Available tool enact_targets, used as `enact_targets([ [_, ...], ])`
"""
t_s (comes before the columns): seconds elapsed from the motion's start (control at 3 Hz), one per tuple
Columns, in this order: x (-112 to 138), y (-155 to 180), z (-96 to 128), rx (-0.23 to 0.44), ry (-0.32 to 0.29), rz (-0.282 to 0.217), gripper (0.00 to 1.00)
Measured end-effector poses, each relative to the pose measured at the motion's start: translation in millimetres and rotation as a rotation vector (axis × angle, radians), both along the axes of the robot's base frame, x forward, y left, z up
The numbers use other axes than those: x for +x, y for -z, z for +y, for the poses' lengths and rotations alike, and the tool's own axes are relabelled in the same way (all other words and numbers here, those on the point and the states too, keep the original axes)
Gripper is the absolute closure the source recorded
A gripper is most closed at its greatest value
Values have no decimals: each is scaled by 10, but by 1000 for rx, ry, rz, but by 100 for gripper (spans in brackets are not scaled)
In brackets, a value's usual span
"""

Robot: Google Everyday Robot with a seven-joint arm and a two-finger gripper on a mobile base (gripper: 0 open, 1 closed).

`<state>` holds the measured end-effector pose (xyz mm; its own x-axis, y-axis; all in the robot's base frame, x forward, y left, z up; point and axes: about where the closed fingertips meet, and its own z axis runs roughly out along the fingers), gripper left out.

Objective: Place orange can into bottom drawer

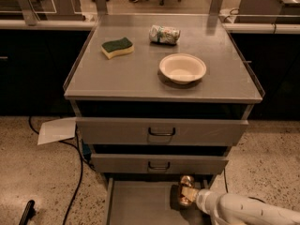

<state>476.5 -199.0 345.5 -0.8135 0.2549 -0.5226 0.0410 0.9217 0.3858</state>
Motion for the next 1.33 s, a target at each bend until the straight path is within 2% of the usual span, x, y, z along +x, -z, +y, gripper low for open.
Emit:
enact_targets([
  [0.33, 90, 413, -126, 83, 40, 80, 100],
  [0.67, 145, 790, -159, 140, 68, 163, 100],
  [1.0, 141, 1094, -151, 177, 89, 240, 100],
  [1.33, 130, 1280, -151, 201, 108, 288, 100],
])
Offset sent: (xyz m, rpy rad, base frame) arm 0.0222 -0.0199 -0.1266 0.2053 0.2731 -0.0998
